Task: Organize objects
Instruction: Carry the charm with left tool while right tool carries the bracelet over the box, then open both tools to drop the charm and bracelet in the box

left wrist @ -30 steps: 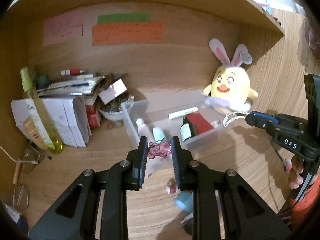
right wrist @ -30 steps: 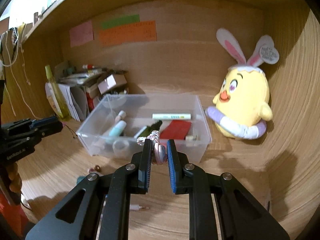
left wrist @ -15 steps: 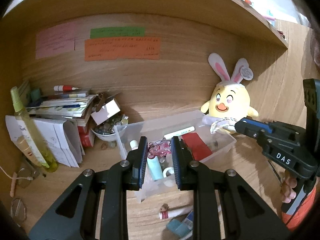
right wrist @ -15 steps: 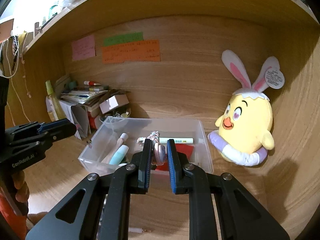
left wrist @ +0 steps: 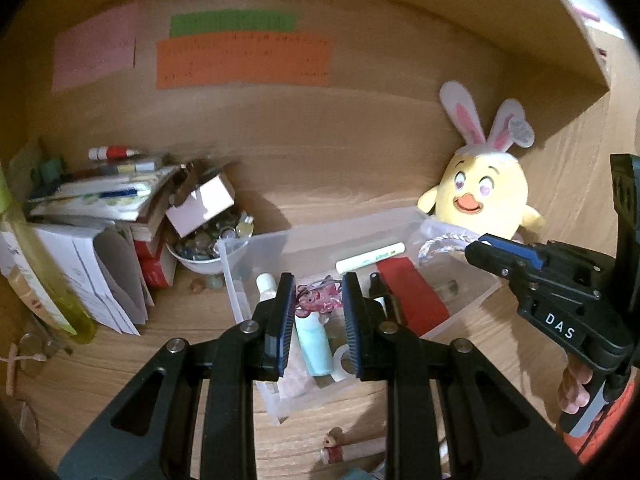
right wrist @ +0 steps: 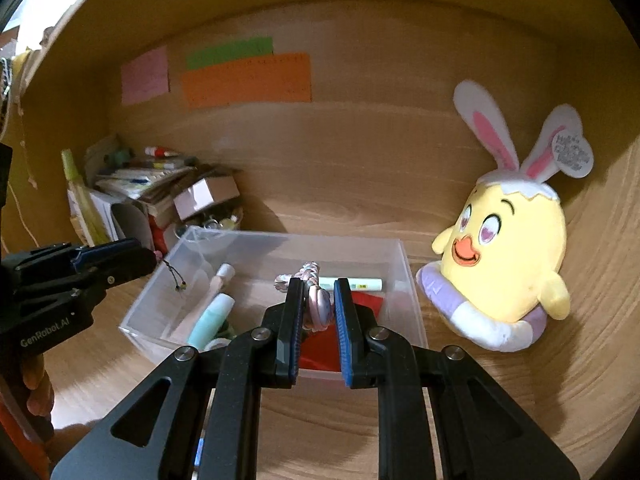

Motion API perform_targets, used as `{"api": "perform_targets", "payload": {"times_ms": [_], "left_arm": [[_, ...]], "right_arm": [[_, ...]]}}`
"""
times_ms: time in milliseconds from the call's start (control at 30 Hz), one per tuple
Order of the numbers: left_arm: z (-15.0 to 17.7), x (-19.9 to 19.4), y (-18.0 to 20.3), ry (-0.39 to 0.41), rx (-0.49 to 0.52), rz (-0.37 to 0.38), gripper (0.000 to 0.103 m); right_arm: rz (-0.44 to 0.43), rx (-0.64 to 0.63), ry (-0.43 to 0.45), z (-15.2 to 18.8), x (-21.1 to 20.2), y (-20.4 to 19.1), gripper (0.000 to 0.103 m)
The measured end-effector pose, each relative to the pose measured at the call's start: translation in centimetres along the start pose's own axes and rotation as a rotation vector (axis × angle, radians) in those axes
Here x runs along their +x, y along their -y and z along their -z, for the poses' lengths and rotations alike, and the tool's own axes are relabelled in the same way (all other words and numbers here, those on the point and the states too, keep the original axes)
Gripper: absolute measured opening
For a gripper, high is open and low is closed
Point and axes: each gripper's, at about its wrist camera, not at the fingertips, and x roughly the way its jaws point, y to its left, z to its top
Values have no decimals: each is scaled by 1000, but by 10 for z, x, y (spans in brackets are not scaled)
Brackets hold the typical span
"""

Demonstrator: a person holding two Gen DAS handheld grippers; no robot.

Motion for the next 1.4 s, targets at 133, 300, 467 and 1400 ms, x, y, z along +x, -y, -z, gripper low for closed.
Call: {"api": "perform_targets", "payload": {"times_ms": [133,300,467,1400], "left_arm": [[4,18,-6,-47,-16,15,23],[8,32,-7,-87,-15,15,23],[14,46,-7,-129,-11,15,23],[14,-2,12,-37,58,-26,86]], "right_arm": [[5,4,-45,4,19,5,14],[2,21,-103,12,41,11,14],[4,34,-149,19,58,15,14],[5,-7,-89,15,12,-3,62]]}}
